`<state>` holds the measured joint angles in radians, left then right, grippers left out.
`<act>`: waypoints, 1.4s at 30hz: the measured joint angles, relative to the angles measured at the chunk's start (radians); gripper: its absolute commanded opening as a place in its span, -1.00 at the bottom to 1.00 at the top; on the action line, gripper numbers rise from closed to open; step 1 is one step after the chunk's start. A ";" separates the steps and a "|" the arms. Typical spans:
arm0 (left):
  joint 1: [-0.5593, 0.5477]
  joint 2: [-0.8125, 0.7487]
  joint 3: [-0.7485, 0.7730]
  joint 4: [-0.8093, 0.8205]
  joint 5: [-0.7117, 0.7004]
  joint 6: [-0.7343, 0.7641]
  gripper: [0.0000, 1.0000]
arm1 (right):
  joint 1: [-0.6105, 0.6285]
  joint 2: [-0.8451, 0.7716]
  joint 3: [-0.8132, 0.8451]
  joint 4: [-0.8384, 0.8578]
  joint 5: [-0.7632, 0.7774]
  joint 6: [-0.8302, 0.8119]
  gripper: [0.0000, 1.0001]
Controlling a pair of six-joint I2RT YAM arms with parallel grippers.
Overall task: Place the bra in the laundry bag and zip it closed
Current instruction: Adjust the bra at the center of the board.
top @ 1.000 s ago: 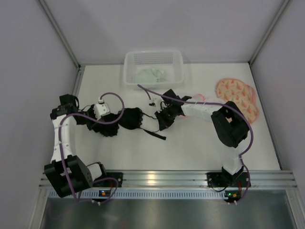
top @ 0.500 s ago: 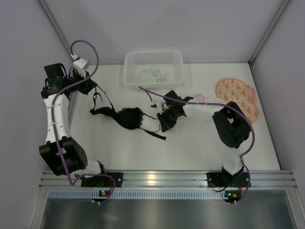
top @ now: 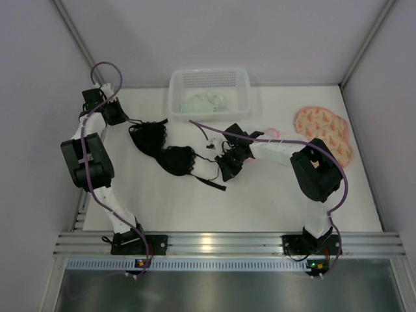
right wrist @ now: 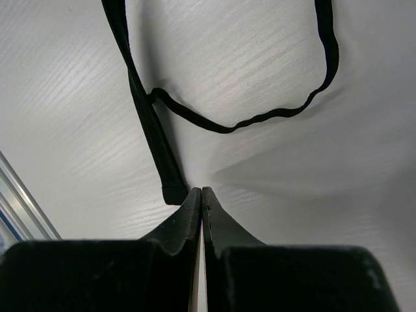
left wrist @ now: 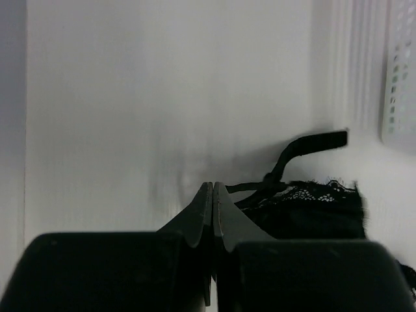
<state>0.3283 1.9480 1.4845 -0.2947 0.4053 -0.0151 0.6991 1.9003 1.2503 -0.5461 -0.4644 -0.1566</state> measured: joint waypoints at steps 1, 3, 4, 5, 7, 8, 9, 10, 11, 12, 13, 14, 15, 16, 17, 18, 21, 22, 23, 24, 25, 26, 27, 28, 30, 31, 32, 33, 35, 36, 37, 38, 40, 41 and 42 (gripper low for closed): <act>-0.002 0.019 0.024 0.007 -0.004 -0.020 -0.90 | 0.000 0.000 0.000 -0.002 0.000 0.000 -1.00; -0.006 0.043 0.075 0.026 -0.002 -0.043 -0.29 | 0.000 0.000 0.001 -0.003 0.000 0.000 -1.00; -0.009 0.048 0.093 0.042 0.004 -0.056 -0.05 | 0.000 0.000 0.000 -0.004 0.000 0.000 -1.00; -0.012 0.048 0.104 0.059 0.010 -0.065 0.20 | 0.000 -0.001 0.000 -0.005 0.000 0.000 -1.00; -0.016 0.036 0.106 0.083 0.016 -0.074 0.31 | 0.000 -0.005 0.001 -0.007 0.000 0.001 -1.00; -0.016 0.024 0.098 0.092 0.018 -0.072 0.40 | 0.000 -0.010 0.001 -0.008 -0.001 0.002 -1.00; -0.018 0.009 0.080 0.095 0.020 -0.066 0.47 | 0.000 -0.016 0.000 -0.008 -0.001 0.002 -1.00; -0.018 -0.013 0.054 0.100 0.021 -0.058 0.48 | 0.000 -0.024 0.001 -0.009 -0.005 0.002 -1.00; -0.018 -0.040 0.022 0.104 0.021 -0.049 0.48 | 0.000 -0.032 0.001 -0.009 -0.010 0.003 -1.00; -0.018 -0.076 -0.025 0.111 0.019 -0.034 0.49 | 0.000 -0.039 0.001 -0.009 -0.016 0.003 -1.00; -0.018 -0.119 -0.076 0.108 0.024 -0.013 0.47 | 0.000 -0.047 0.000 -0.010 -0.024 0.003 -1.00; -0.018 -0.150 -0.110 0.110 0.030 -0.004 0.47 | 0.000 -0.052 0.000 -0.012 -0.035 0.003 -1.00; -0.018 -0.188 -0.155 0.112 0.037 0.013 0.47 | 0.000 -0.056 0.000 -0.015 -0.042 0.003 -1.00; -0.017 -0.230 -0.202 0.111 0.051 0.030 0.44 | 0.002 -0.063 0.000 -0.019 -0.050 0.003 -1.00; -0.018 -0.275 -0.246 0.108 0.062 0.048 0.42 | 0.006 -0.069 -0.002 -0.019 -0.056 0.003 -1.00; -0.019 -0.310 -0.277 0.102 0.074 0.063 0.40 | 0.009 -0.079 -0.010 -0.017 -0.061 0.003 -1.00; -0.032 -0.373 -0.329 0.104 0.097 0.095 0.28 | 0.019 -0.101 -0.028 -0.017 -0.064 0.010 -0.69; -0.039 -0.375 -0.331 0.105 0.103 0.101 0.26 | 0.021 -0.101 -0.028 -0.014 -0.065 0.016 -0.62; -0.045 -0.373 -0.331 0.111 0.103 0.105 0.24 | 0.023 -0.100 -0.027 -0.008 -0.065 0.019 -0.56; -0.051 -0.365 -0.330 0.113 0.103 0.108 0.24 | 0.023 -0.097 -0.023 -0.005 -0.064 0.022 -0.42; -0.059 -0.351 -0.330 0.113 0.102 0.111 0.23 | 0.023 -0.087 -0.011 -0.006 -0.064 0.024 -0.36; -0.068 -0.333 -0.325 0.113 0.098 0.112 0.22 | 0.024 -0.070 0.008 -0.001 -0.063 0.027 -0.24; -0.077 -0.308 -0.316 0.114 0.092 0.114 0.22 | 0.025 -0.050 0.030 0.001 -0.061 0.030 -0.21; -0.089 -0.272 -0.304 0.114 0.082 0.114 0.22 | 0.026 -0.026 0.053 0.005 -0.060 0.030 -0.20; -0.113 -0.209 -0.284 0.116 0.054 0.114 0.23 | 0.030 0.013 0.089 0.011 -0.057 0.028 -0.18; -0.126 -0.175 -0.277 0.115 0.036 0.114 0.23 | 0.033 0.030 0.101 0.011 -0.055 0.026 -0.17; -0.135 -0.151 -0.274 0.114 0.021 0.114 0.22 | 0.038 0.045 0.109 0.011 -0.054 0.025 -0.17; -0.142 -0.132 -0.274 0.110 0.013 0.114 0.21 | 0.043 0.056 0.113 0.010 -0.053 0.022 -0.16; -0.154 -0.103 -0.274 0.090 -0.007 0.115 0.20 | 0.061 0.075 0.113 0.005 -0.050 0.014 -0.14; -0.156 -0.098 -0.274 0.077 -0.018 0.117 0.19 | 0.071 0.084 0.113 0.003 -0.047 0.009 -0.12; -0.156 -0.097 -0.275 0.058 -0.036 0.119 0.19 | 0.085 0.092 0.113 0.002 -0.041 0.003 -0.12; -0.156 -0.099 -0.278 0.047 -0.053 0.120 0.19 | 0.097 0.098 0.113 -0.002 -0.035 -0.001 -0.06; -0.154 -0.110 -0.294 0.025 -0.085 0.123 0.22 | 0.118 0.100 0.120 -0.008 -0.024 -0.013 -0.06; -0.153 -0.120 -0.308 0.008 -0.096 0.126 0.23 | 0.136 0.101 0.126 -0.010 -0.012 -0.023 -0.08; -0.151 -0.137 -0.328 -0.012 -0.105 0.130 0.24 | 0.148 0.102 0.129 -0.012 0.001 -0.032 -0.12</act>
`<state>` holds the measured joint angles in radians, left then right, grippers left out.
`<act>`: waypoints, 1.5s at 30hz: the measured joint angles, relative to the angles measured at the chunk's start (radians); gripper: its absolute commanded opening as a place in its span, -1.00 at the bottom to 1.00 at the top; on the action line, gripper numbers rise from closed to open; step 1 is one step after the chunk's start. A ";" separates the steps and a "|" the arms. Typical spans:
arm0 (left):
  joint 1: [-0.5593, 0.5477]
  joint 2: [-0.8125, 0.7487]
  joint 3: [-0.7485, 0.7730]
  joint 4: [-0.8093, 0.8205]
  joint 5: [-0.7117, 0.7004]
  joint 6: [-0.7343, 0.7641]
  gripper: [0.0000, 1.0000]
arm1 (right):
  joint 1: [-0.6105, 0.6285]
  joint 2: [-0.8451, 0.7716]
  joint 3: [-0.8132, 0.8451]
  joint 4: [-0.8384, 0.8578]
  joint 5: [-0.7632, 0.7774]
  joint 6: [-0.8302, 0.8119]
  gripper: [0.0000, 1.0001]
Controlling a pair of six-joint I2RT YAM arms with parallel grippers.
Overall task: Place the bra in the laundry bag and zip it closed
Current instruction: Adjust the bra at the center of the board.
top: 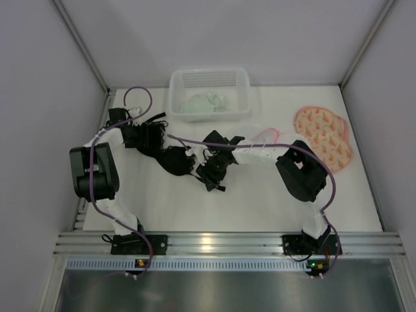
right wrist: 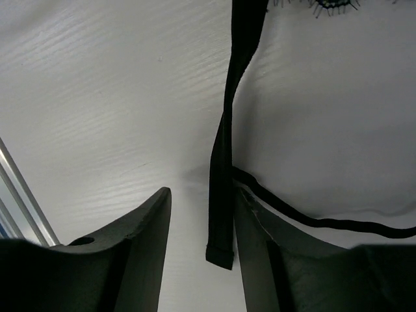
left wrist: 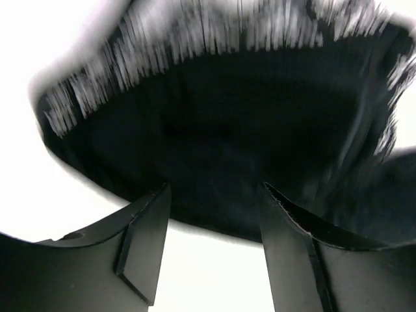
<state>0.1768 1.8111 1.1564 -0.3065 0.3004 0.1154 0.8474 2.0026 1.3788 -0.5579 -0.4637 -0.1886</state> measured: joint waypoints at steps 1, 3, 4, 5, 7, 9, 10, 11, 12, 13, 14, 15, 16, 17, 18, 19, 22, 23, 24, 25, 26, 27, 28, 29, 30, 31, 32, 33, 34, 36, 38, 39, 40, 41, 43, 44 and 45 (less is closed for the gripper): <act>0.003 -0.019 -0.021 -0.022 -0.003 0.003 0.25 | 0.013 0.002 0.006 -0.008 0.020 -0.011 -0.22; 0.008 -0.070 -0.062 -0.074 0.003 0.012 0.27 | 0.040 0.010 0.020 -0.021 0.061 -0.040 -0.58; 0.010 -0.094 -0.074 -0.096 0.008 0.015 0.28 | 0.050 0.014 0.025 -0.029 0.078 -0.047 -0.69; 0.011 -0.124 -0.083 -0.122 0.015 0.016 0.30 | 0.060 0.018 0.031 -0.037 0.093 -0.056 -0.89; 0.013 -0.201 -0.090 -0.178 0.025 0.019 0.31 | 0.073 0.018 0.031 -0.043 0.118 -0.069 -1.00; 0.013 -0.283 -0.090 -0.214 0.029 0.019 0.33 | 0.076 0.013 0.026 -0.047 0.131 -0.080 -1.00; 0.015 -0.332 -0.090 -0.235 0.032 0.020 0.33 | 0.076 0.005 0.017 -0.047 0.135 -0.085 -1.00; 0.016 -0.378 -0.090 -0.256 0.036 0.023 0.36 | 0.076 -0.007 0.002 -0.049 0.143 -0.091 -1.00; 0.017 -0.415 -0.089 -0.274 0.039 0.024 0.40 | 0.075 -0.024 -0.019 -0.055 0.150 -0.100 -1.00; 0.019 -0.454 -0.089 -0.290 0.040 0.025 0.44 | 0.075 -0.042 -0.040 -0.068 0.158 -0.107 -1.00; 0.022 -0.494 -0.089 -0.304 0.039 0.026 0.46 | 0.075 -0.061 -0.061 -0.085 0.165 -0.115 -1.00; 0.025 -0.529 -0.089 -0.314 0.039 0.026 0.47 | 0.075 -0.080 -0.085 -0.103 0.172 -0.126 -1.00; 0.027 -0.554 -0.089 -0.320 0.038 0.026 0.47 | 0.075 -0.096 -0.103 -0.116 0.178 -0.133 -1.00; 0.028 -0.576 -0.088 -0.325 0.037 0.025 0.47 | 0.075 -0.115 -0.124 -0.136 0.185 -0.142 -1.00; 0.029 -0.586 -0.085 -0.331 0.034 0.025 0.47 | 0.075 -0.131 -0.140 -0.151 0.189 -0.150 -1.00; 0.029 -0.589 -0.079 -0.335 0.033 0.024 0.47 | 0.075 -0.151 -0.158 -0.171 0.195 -0.160 -1.00; 0.029 -0.571 -0.070 -0.337 0.031 0.016 0.45 | 0.074 -0.213 -0.204 -0.222 0.211 -0.192 -1.00; 0.030 -0.559 -0.069 -0.336 0.031 0.012 0.45 | 0.074 -0.240 -0.224 -0.236 0.217 -0.208 -1.00; 0.030 -0.544 -0.069 -0.336 0.031 0.006 0.44 | 0.072 -0.266 -0.247 -0.247 0.224 -0.221 -1.00; 0.031 -0.527 -0.069 -0.333 0.032 -0.001 0.43 | 0.072 -0.290 -0.266 -0.260 0.230 -0.232 -1.00; 0.031 -0.510 -0.069 -0.329 0.035 -0.011 0.43 | 0.072 -0.320 -0.289 -0.277 0.235 -0.243 -1.00; 0.031 -0.488 -0.066 -0.325 0.041 -0.022 0.42 | 0.072 -0.347 -0.311 -0.289 0.238 -0.253 -1.00; 0.031 -0.463 -0.059 -0.321 0.051 -0.036 0.40 | 0.072 -0.365 -0.326 -0.303 0.239 -0.259 -1.00; 0.031 -0.440 -0.051 -0.317 0.066 -0.047 0.38 | 0.072 -0.381 -0.340 -0.312 0.240 -0.264 -0.92; 0.031 -0.406 -0.037 -0.311 0.085 -0.065 0.38 | 0.072 -0.394 -0.350 -0.320 0.241 -0.265 -0.79; 0.031 -0.374 -0.020 -0.303 0.102 -0.082 0.37 | 0.072 -0.402 -0.358 -0.325 0.241 -0.264 -0.65; 0.031 -0.335 0.001 -0.286 0.117 -0.106 0.36 | 0.072 -0.407 -0.363 -0.328 0.242 -0.263 -0.39; 0.031 -0.306 0.014 -0.266 0.128 -0.125 0.36 | 0.072 -0.409 -0.365 -0.332 0.245 -0.260 -0.21; 0.031 -0.269 0.034 -0.246 0.138 -0.147 0.35 | 0.072 -0.410 -0.365 -0.333 0.251 -0.262 0.00; 0.028 -0.203 0.071 -0.208 0.144 -0.175 0.33 | 0.072 -0.414 -0.365 -0.333 0.262 -0.256 0.40; 0.019 -0.145 0.102 -0.169 0.140 -0.192 0.33 | 0.071 -0.424 -0.366 -0.333 0.277 -0.257 0.55; 0.013 -0.118 0.116 -0.155 0.135 -0.194 0.33 | 0.069 -0.434 -0.367 -0.333 0.286 -0.254 0.59; 0.005 -0.095 0.128 -0.141 0.130 -0.196 0.33 | 0.065 -0.444 -0.369 -0.332 0.292 -0.254 0.61; -0.006 -0.068 0.142 -0.132 0.124 -0.195 0.32 | 0.063 -0.456 -0.372 -0.333 0.300 -0.253 0.64; -0.028 -0.023 0.170 -0.118 0.108 -0.195 0.31 | 0.053 -0.477 -0.372 -0.335 0.314 -0.253 0.82; -0.038 0.000 0.183 -0.110 0.100 -0.193 0.31 | 0.046 -0.488 -0.372 -0.335 0.322 -0.249 0.92; -0.048 0.023 0.198 -0.107 0.093 -0.192 0.31 | 0.037 -0.497 -0.372 -0.336 0.328 -0.251 0.94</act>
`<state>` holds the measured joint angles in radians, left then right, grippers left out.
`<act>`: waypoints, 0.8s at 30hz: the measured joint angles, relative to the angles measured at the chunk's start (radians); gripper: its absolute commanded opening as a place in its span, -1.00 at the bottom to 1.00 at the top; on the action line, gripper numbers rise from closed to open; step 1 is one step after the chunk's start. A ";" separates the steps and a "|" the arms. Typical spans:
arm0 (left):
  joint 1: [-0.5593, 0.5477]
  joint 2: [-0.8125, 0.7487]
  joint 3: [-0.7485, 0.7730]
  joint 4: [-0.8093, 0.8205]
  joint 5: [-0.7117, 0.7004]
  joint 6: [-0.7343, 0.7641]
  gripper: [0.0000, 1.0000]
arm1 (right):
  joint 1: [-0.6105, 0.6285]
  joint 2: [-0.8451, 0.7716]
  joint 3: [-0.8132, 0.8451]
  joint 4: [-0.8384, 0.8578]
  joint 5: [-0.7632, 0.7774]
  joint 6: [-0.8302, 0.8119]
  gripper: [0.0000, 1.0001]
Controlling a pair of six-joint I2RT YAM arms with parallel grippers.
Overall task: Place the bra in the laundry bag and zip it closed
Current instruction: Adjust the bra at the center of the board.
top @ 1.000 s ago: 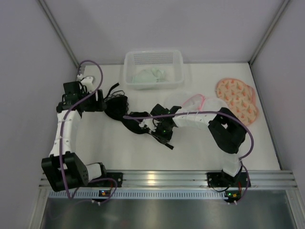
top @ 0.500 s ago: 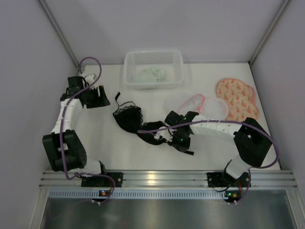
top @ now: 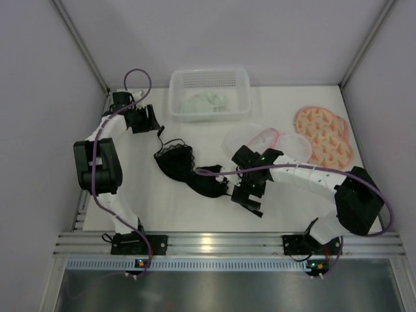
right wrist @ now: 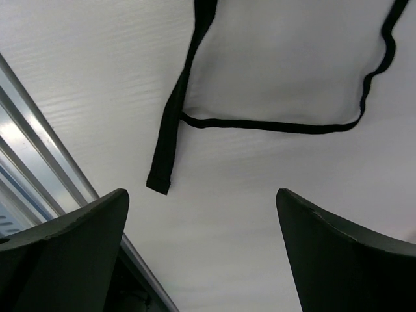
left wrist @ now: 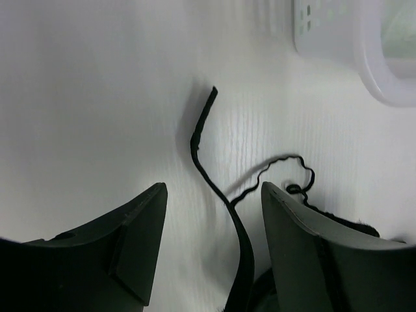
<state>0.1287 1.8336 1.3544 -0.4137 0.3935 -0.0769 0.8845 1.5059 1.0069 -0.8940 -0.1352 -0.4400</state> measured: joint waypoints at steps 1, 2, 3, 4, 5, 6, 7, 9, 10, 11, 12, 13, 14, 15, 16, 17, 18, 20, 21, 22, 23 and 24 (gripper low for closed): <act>-0.009 0.027 0.019 0.008 -0.008 0.000 0.30 | -0.013 -0.010 0.000 -0.001 0.003 0.000 0.96; -0.018 0.052 0.034 0.016 -0.018 0.001 0.29 | -0.027 -0.018 -0.001 -0.001 0.008 0.001 0.98; -0.027 0.079 0.051 0.019 -0.025 0.002 0.29 | -0.046 -0.027 -0.005 -0.002 0.011 0.003 0.99; -0.035 0.098 0.064 0.021 -0.031 0.002 0.28 | -0.061 -0.034 -0.006 -0.006 0.013 0.003 0.99; -0.045 0.124 0.080 0.025 -0.041 0.003 0.26 | -0.082 -0.042 -0.009 -0.009 0.016 0.003 0.99; -0.051 0.142 0.090 0.027 -0.048 0.005 0.25 | -0.106 -0.050 -0.011 -0.010 0.018 0.005 0.99; -0.058 0.157 0.100 0.027 -0.055 0.006 0.23 | -0.131 -0.058 -0.012 -0.015 0.017 0.005 0.99; -0.071 0.188 0.119 0.030 -0.070 0.014 0.17 | -0.190 -0.077 -0.012 -0.017 0.018 0.006 0.99; -0.079 0.204 0.130 0.030 -0.078 0.020 0.15 | -0.219 -0.089 -0.012 -0.018 0.018 0.006 0.99; -0.085 0.215 0.139 0.031 -0.086 0.024 0.12 | -0.238 -0.100 -0.012 -0.018 0.018 0.006 0.99; -0.091 0.229 0.151 0.032 -0.097 0.025 0.05 | -0.256 -0.110 -0.012 -0.019 0.018 0.006 0.99; -0.094 0.239 0.160 0.033 -0.103 0.027 -0.01 | -0.275 -0.121 -0.012 -0.019 0.018 0.006 0.99; -0.099 0.253 0.173 0.035 -0.114 0.027 -0.08 | -0.287 -0.128 -0.012 -0.019 0.017 0.006 0.99; -0.103 0.263 0.182 0.039 -0.124 0.028 -0.20 | -0.295 -0.135 -0.012 -0.019 0.017 0.006 0.99; -0.105 0.270 0.187 0.041 -0.131 0.029 -0.29 | -0.302 -0.140 -0.012 -0.020 0.017 0.006 0.99; -0.106 0.274 0.190 0.043 -0.140 0.031 -0.35 | -0.306 -0.143 -0.012 -0.020 0.016 0.006 0.99; -0.106 0.275 0.192 0.043 -0.146 0.033 -0.50 | -0.311 -0.145 -0.012 -0.020 0.014 0.007 0.99; -0.104 0.277 0.202 0.040 -0.155 0.037 -0.65 | -0.316 -0.146 -0.012 -0.020 0.012 0.007 0.99; -0.104 0.279 0.211 0.041 -0.157 0.039 -0.73 | -0.320 -0.146 -0.012 -0.021 0.010 0.007 0.99; -0.104 0.283 0.225 0.041 -0.156 0.039 -0.89 | -0.323 -0.146 -0.012 -0.021 0.010 0.007 0.99; -0.103 0.287 0.240 0.042 -0.156 0.037 -0.97 | -0.327 -0.147 -0.012 -0.021 0.010 0.007 0.99; -0.103 0.289 0.251 0.045 -0.155 0.037 -1.00 | -0.330 -0.147 -0.012 -0.021 0.009 0.006 0.99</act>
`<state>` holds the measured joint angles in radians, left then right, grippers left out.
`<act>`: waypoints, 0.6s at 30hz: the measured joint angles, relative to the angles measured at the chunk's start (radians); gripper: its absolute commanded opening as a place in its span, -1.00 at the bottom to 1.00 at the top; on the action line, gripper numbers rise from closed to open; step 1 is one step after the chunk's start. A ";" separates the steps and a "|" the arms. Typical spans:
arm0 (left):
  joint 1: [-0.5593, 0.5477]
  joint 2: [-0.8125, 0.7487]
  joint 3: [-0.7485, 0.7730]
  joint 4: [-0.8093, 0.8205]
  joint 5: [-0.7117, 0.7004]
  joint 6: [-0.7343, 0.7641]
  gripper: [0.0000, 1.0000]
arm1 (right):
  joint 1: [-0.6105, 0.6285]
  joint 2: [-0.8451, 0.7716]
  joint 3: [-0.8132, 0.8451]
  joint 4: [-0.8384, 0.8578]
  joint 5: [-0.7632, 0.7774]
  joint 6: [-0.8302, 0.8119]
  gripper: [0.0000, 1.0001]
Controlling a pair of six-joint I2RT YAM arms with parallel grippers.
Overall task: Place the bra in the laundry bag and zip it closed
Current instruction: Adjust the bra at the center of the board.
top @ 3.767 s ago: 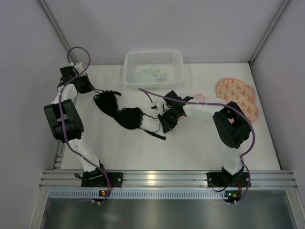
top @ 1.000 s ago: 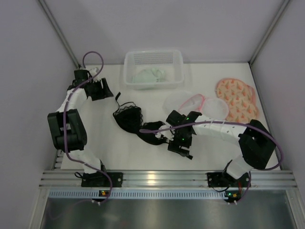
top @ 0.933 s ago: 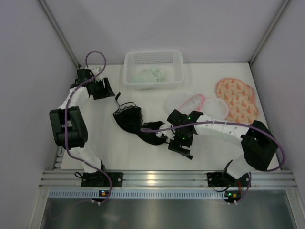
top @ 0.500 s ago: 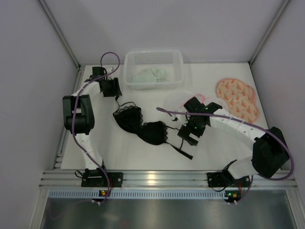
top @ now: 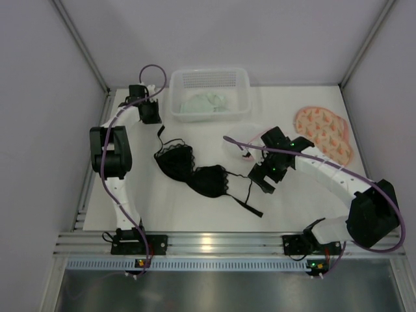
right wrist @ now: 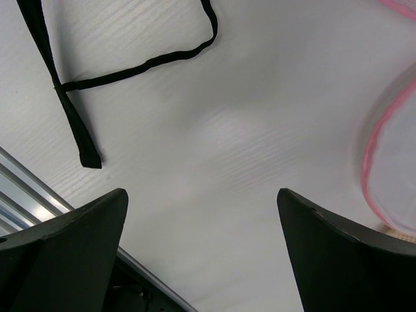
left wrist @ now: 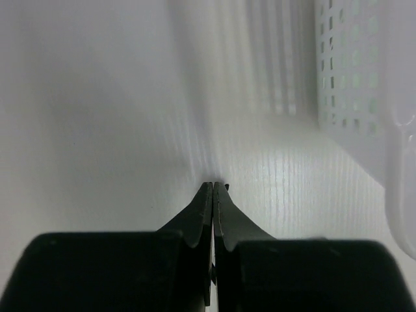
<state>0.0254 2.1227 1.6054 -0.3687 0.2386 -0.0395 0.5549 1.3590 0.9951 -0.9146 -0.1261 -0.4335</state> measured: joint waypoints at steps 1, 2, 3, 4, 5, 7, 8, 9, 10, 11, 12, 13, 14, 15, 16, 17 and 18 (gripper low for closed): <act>0.000 0.000 0.010 0.003 0.006 0.001 -1.00 | -0.003 -0.001 0.000 0.000 0.000 0.000 0.99; 0.000 0.000 0.016 0.004 0.011 0.002 -1.00 | -0.008 -0.002 0.000 -0.002 -0.001 -0.001 0.99; 0.000 0.000 0.020 0.008 0.016 0.003 -1.00 | -0.013 -0.004 0.000 -0.004 -0.002 -0.002 0.99; 0.000 0.000 0.020 0.011 0.021 0.005 -1.00 | -0.020 -0.005 0.001 -0.006 -0.004 -0.002 0.99; 0.000 0.000 0.020 0.010 0.026 0.008 -0.85 | -0.028 -0.006 0.001 -0.010 -0.006 -0.003 0.99; 0.000 -0.001 0.019 0.010 0.029 0.023 -0.42 | -0.045 -0.008 0.002 -0.017 -0.012 -0.005 0.99; 0.000 -0.004 0.019 0.009 0.030 0.034 -0.16 | -0.057 -0.010 0.003 -0.022 -0.016 -0.005 0.99; 0.000 -0.008 0.017 0.010 0.030 0.043 -0.11 | -0.069 -0.010 0.008 -0.031 -0.021 -0.006 0.99; 0.000 -0.014 0.013 0.010 0.031 0.050 -0.09 | -0.078 -0.010 0.013 -0.036 -0.026 -0.007 0.99; 0.000 -0.020 0.009 0.010 0.030 0.055 -0.08 | -0.087 -0.010 0.022 -0.046 -0.029 -0.008 0.99; 0.000 -0.024 0.006 0.010 0.030 0.062 -0.11 | -0.096 -0.010 0.035 -0.054 -0.034 -0.008 0.99; 0.000 -0.025 0.005 0.010 0.030 0.068 -0.14 | -0.100 -0.010 0.043 -0.057 -0.039 -0.008 0.99; 0.000 -0.025 0.004 0.010 0.029 0.071 -0.16 | -0.106 -0.009 0.055 -0.061 -0.043 -0.008 0.99; 0.000 -0.025 0.002 0.010 0.029 0.074 -0.19 | -0.109 -0.009 0.062 -0.063 -0.047 -0.008 0.99; 0.000 -0.025 0.000 0.010 0.029 0.080 -0.21 | -0.113 -0.008 0.072 -0.069 -0.051 -0.008 0.99; 0.000 -0.025 -0.003 0.010 0.029 0.087 -0.23 | -0.114 -0.008 0.079 -0.074 -0.054 -0.008 0.99; 0.000 -0.025 -0.005 0.010 0.029 0.092 -0.25 | -0.115 -0.006 0.087 -0.080 -0.056 -0.008 0.99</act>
<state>0.0254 2.0979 1.6009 -0.3592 0.2676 0.0525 0.4397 1.3525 1.0817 -0.9947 -0.1822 -0.4416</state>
